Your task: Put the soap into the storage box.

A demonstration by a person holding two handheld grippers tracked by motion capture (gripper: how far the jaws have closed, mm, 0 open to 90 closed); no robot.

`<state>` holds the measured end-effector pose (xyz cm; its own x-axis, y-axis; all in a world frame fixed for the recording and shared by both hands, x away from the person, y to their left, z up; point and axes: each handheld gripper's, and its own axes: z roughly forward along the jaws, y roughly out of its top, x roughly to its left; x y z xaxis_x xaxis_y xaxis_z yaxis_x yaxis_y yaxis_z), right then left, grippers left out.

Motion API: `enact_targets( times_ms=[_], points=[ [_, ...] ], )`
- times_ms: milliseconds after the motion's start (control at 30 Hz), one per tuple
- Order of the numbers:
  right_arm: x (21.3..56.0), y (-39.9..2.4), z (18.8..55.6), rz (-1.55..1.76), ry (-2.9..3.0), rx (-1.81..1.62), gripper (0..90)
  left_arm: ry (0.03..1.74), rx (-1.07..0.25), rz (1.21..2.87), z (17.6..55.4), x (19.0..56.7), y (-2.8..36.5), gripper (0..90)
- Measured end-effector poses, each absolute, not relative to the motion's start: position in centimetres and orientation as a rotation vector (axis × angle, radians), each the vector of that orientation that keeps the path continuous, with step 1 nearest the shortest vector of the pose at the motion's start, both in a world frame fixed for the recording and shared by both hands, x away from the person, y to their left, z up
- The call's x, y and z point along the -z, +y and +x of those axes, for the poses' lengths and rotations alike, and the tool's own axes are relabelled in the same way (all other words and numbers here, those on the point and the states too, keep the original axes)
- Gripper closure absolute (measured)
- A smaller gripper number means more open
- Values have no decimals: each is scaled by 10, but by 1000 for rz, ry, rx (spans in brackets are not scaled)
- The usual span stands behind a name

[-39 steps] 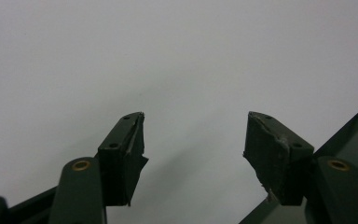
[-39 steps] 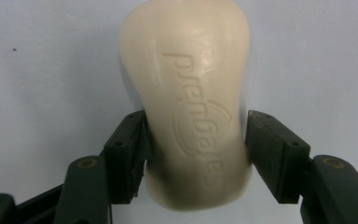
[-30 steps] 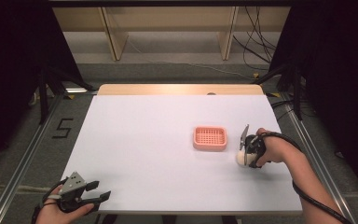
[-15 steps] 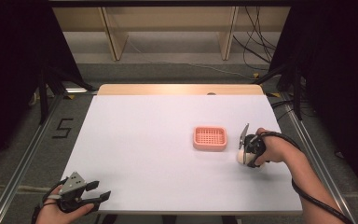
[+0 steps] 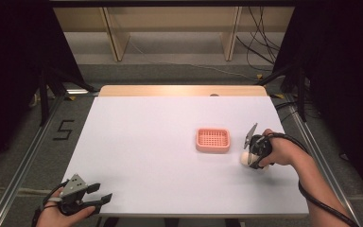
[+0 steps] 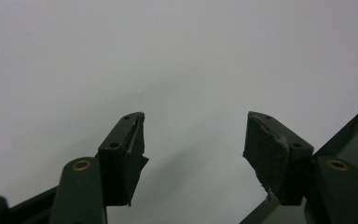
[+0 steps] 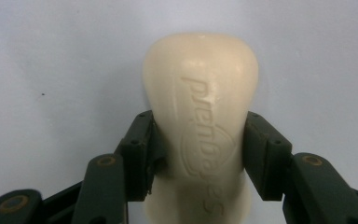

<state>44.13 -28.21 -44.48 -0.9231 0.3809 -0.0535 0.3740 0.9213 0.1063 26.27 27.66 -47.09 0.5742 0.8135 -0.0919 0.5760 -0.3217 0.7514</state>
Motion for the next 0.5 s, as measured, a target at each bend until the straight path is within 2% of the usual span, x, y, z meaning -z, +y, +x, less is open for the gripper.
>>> enact_targets(
  times_ms=[500],
  points=[
    [435, -291, 435, 667, 2969, -274, 506, 1108, -386, 2026, 263, 471, 276, 376]
  ],
)
